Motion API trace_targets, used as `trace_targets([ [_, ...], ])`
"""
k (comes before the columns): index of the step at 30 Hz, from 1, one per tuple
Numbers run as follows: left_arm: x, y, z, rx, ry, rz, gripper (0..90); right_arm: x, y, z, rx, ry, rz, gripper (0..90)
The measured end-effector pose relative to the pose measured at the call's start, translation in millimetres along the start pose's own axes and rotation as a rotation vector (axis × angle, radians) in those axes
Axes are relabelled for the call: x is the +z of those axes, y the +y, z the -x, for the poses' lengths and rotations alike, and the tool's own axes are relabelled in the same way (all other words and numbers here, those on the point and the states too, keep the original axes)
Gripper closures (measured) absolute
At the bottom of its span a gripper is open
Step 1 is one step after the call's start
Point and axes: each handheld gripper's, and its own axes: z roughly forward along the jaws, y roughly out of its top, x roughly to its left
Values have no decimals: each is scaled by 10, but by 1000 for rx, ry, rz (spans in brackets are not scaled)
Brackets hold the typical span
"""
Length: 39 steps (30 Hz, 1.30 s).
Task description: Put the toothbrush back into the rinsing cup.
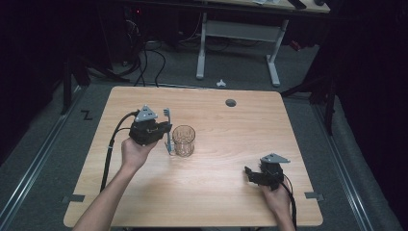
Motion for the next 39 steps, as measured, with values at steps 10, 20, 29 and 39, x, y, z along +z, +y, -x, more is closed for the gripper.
trace_targets([
  [10, 23, -15, 36, 25, 5, -11, 792, 0, 0, 0, 0, 0, 0, 247],
  [20, 33, -62, 70, 43, 17, -7, 793, 0, 0, 0, 0, 0, 0, 247],
  [29, 29, -112, 53, 38, 20, -8, 794, 0, 0, 1, 0, 0, 0, 247],
  [39, 74, -133, 67, 39, 26, -9, 796, 0, 0, 1, 0, 0, 0, 247],
])
